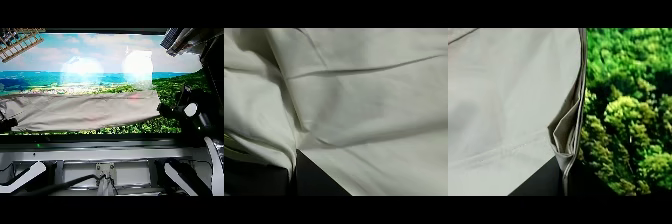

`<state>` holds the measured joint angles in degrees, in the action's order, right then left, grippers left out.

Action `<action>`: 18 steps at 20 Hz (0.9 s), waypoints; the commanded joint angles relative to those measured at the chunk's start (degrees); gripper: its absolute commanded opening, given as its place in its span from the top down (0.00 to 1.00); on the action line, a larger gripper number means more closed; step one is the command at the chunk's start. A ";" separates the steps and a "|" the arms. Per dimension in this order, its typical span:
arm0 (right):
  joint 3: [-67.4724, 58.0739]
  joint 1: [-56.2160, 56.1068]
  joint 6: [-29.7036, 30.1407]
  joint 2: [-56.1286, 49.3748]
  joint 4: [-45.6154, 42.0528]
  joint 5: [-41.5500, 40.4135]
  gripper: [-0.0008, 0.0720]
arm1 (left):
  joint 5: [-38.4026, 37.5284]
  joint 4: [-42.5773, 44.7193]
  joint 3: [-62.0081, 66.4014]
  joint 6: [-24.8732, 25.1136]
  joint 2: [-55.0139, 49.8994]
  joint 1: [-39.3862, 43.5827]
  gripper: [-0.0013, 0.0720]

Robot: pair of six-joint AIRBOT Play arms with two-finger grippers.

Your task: Fold the clothes and pants, and hang the long-sleeved shirts on hangers.

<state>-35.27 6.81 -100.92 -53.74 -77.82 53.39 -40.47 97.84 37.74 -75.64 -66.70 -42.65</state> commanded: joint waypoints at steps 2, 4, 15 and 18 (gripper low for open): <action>4.22 -0.07 1.25 3.26 -0.13 -0.48 0.66 | 0.74 1.57 -1.73 0.02 1.86 -1.73 0.95; 3.10 -0.04 4.39 3.28 -0.46 -0.09 0.42 | 0.79 1.57 -1.57 0.02 1.88 -1.70 0.95; -18.93 19.71 29.83 -17.51 21.03 8.52 0.33 | 2.75 -10.16 16.39 -8.76 2.49 -1.62 0.42; -19.61 23.32 37.38 -24.96 30.10 10.25 0.33 | 3.45 -16.22 16.35 -21.92 3.30 -1.42 0.44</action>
<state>-52.40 25.54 -73.91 -71.37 -58.92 59.55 -37.71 88.36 52.53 -86.78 -63.96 -44.18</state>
